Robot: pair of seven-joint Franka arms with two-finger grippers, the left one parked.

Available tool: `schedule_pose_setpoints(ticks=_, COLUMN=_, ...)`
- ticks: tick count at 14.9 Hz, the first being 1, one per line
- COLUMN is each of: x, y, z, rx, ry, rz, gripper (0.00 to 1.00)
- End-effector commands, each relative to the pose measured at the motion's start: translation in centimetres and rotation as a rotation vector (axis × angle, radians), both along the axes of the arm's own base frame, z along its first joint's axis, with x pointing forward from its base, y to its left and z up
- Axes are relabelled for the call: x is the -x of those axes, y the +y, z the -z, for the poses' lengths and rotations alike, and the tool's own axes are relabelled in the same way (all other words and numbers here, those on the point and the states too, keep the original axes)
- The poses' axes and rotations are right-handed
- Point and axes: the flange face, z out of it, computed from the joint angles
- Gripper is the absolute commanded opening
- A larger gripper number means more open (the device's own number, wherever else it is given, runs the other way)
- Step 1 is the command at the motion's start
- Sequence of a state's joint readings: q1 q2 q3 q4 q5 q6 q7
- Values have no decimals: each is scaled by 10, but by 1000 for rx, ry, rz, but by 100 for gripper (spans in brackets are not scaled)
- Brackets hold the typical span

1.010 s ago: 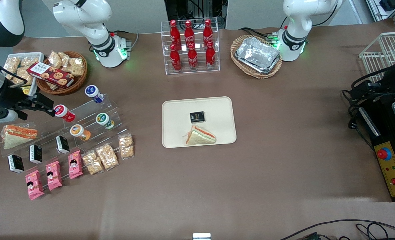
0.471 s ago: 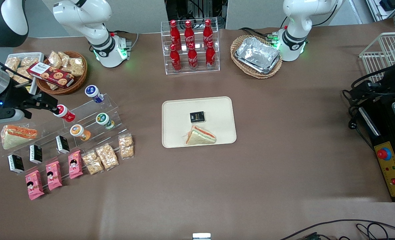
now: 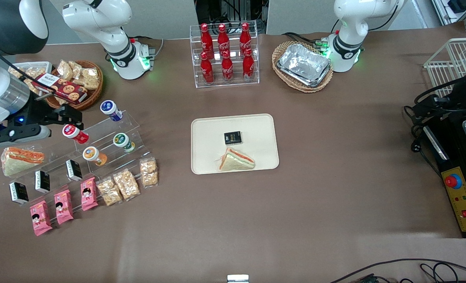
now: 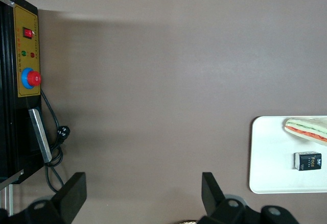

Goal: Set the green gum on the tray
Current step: 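Move the right gripper over the green-labelled gum bottle on the rack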

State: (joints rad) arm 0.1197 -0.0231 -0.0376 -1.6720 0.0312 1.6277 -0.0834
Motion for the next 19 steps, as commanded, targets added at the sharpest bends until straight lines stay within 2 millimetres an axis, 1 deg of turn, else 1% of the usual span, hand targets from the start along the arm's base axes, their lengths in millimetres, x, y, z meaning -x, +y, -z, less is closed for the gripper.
schedule_pose_setpoints(ticks=1, x=34, y=-6, z=-2, rx=-15, ry=19, rz=-17, gripper=100)
schedule_pose_setpoints(ticks=2, x=52, y=-8, z=2, rx=-17, ry=21, rz=-15, gripper=100)
schedule_pose_setpoints(ticks=3, x=69, y=-8, z=9, rx=-19, ry=24, rz=-20, gripper=100)
schedule_pose_setpoints(ticks=4, x=82, y=-6, z=18, rx=-19, ry=20, rz=-18, gripper=100)
schedule_pose_setpoints(ticks=5, x=89, y=-4, z=27, rx=-16, ry=35, rz=-12, gripper=100)
schedule_pose_setpoints(ticks=10, x=97, y=-3, z=83, rx=-10, ry=90, rz=1, gripper=100)
schedule_pose_setpoints(ticks=11, x=99, y=-1, z=87, rx=-11, ry=84, rz=0, gripper=100)
schedule_pose_setpoints(ticks=12, x=100, y=5, z=93, rx=-13, ry=70, rz=-10, gripper=100)
schedule_pose_setpoints(ticks=13, x=102, y=7, z=103, rx=-14, ry=63, rz=-14, gripper=100)
schedule_pose_setpoints(ticks=18, x=107, y=10, z=166, rx=-17, ry=-3, rz=-13, gripper=100)
schedule_pose_setpoints(ticks=19, x=109, y=15, z=177, rx=-17, ry=-12, rz=-24, gripper=100)
